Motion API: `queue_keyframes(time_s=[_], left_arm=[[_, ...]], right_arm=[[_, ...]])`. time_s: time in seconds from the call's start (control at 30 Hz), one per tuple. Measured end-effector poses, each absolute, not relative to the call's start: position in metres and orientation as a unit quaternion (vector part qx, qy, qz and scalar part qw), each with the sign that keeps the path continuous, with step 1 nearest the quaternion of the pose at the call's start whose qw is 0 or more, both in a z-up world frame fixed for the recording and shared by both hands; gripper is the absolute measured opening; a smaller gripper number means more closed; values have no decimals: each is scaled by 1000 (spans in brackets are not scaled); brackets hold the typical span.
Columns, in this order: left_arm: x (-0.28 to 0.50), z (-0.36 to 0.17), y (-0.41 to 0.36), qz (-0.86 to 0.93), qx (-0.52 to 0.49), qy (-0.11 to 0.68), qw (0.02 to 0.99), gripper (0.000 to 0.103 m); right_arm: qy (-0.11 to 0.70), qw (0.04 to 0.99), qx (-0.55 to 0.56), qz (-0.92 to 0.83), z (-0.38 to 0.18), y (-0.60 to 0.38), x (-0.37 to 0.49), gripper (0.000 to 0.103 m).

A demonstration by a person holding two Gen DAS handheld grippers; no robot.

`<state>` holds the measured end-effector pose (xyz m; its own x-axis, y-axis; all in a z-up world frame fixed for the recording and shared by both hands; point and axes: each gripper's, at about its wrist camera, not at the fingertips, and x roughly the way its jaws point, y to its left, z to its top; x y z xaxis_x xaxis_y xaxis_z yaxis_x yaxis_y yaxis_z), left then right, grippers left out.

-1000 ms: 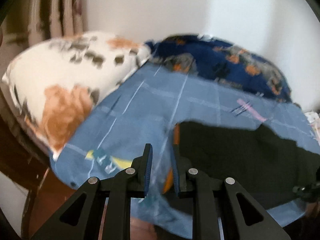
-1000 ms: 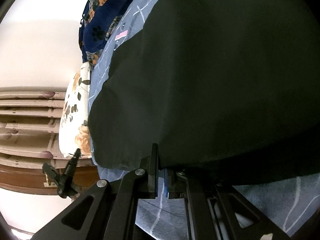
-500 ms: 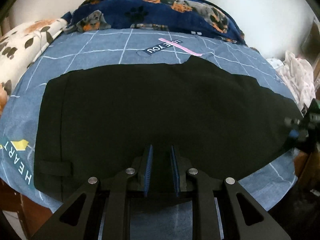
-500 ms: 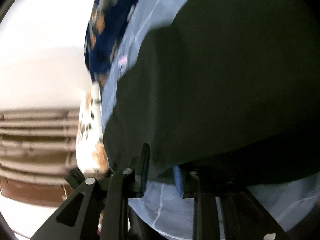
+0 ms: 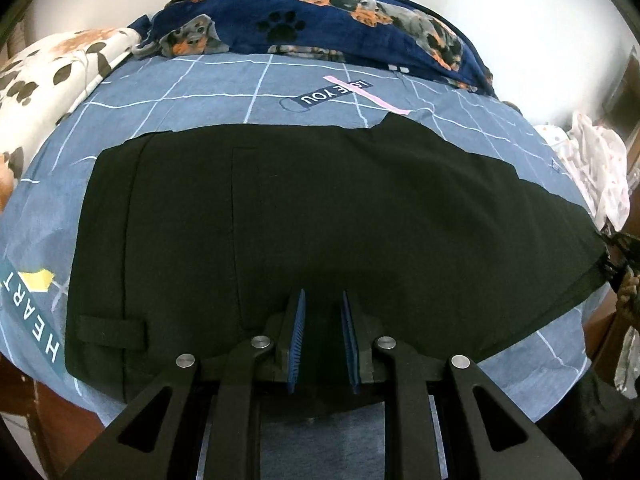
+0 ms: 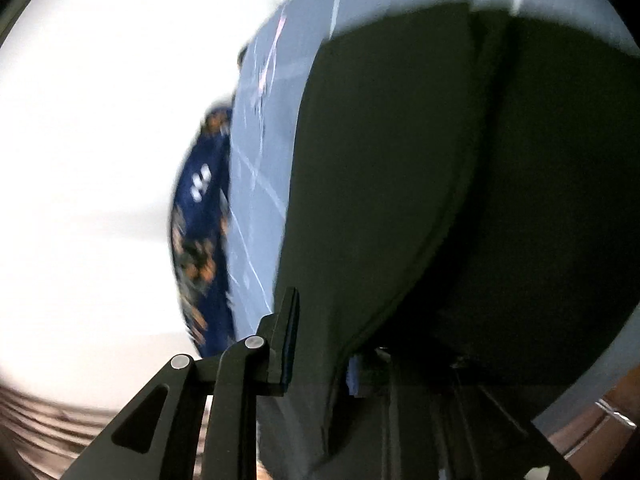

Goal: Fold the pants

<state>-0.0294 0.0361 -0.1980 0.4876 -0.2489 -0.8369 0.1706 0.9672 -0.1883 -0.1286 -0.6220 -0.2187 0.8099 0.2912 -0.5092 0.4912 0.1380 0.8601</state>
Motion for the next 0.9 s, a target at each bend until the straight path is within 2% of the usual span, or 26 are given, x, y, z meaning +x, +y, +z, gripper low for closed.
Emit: queue_keyframes(time_s=[0.03,0.07,0.3,0.5,0.77,0.87,0.9], left_arm=[[-30,-198,36,-121,-40,491,862,20],[-29,-198,36,-120,-40,491,862,20],[-28,-197,35,-115,-35,493,861,20],[-30,-196,34,-113,-24,494,862,22],[-33,-195,30,-119,6,490,864,32],[-34,-194,29,-123,15,487,865,40],[-35,-194,29,-120,22,484,867,50]], right_arm=[[299,706,637,-83,-211,-629,-133,8],[296,714,629,-85,-206,-631,-136,6],[291,754,583,-80,-167,-629,-171,4],[294,733,603,-108,-194,-642,-210,4],[292,727,611,-115,-202,-643,-225,3],[293,728,609,-119,-200,-645,-227,3],[298,728,606,-122,-200,-644,-229,3]])
